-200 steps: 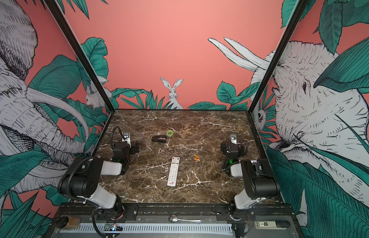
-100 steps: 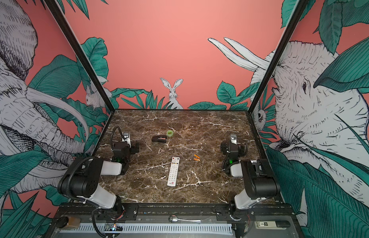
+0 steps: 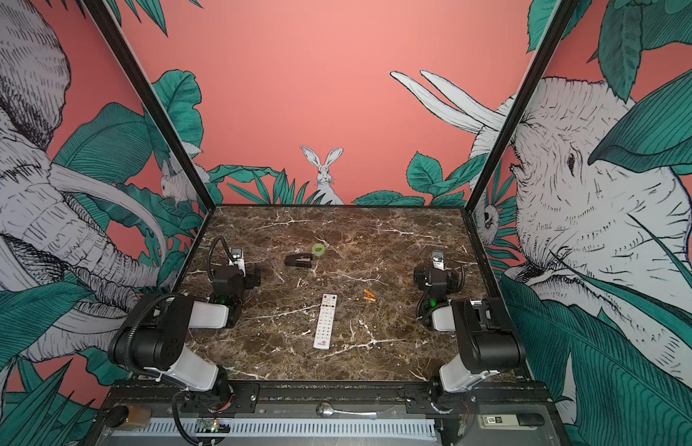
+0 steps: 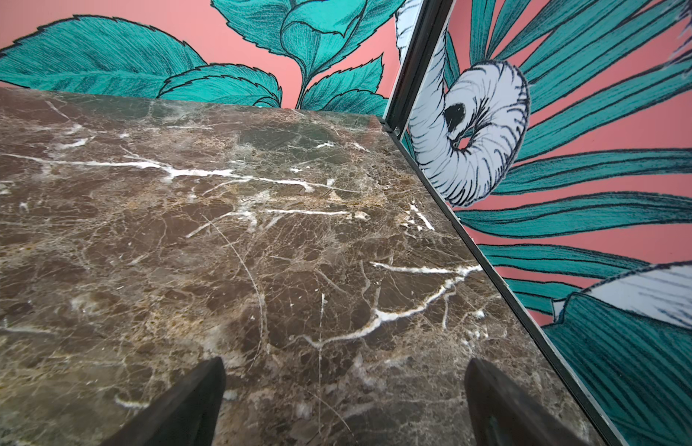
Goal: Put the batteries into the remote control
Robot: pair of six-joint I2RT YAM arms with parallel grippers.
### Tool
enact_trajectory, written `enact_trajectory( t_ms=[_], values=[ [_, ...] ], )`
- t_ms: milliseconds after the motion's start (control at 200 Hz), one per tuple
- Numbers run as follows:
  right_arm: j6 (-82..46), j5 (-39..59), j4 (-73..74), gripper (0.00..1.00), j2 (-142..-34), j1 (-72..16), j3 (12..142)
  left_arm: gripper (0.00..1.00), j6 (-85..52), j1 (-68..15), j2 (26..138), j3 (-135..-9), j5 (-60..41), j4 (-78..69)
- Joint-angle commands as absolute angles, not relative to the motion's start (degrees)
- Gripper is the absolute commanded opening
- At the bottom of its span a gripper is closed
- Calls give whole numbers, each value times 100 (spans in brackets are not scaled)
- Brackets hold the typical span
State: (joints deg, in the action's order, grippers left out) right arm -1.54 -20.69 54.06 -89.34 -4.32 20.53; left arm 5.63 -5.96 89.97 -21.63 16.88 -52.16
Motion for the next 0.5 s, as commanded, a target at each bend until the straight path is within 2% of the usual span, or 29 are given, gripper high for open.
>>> enact_trajectory(
  t_ms=[0,305,495],
  values=[
    [-219,-2085,5531,99,-8884,-422,2090,99,522,-571,8912,-2223,1652,-5275],
    [-214,-2164,5832,99,-8647,-439,1815,100,613,-572,8804,-2205,1617,-5323],
    [-124,-2261,5565,99,-7781,-529,1568,100,393,-579,8042,-2742,1689,-3420]
  ],
)
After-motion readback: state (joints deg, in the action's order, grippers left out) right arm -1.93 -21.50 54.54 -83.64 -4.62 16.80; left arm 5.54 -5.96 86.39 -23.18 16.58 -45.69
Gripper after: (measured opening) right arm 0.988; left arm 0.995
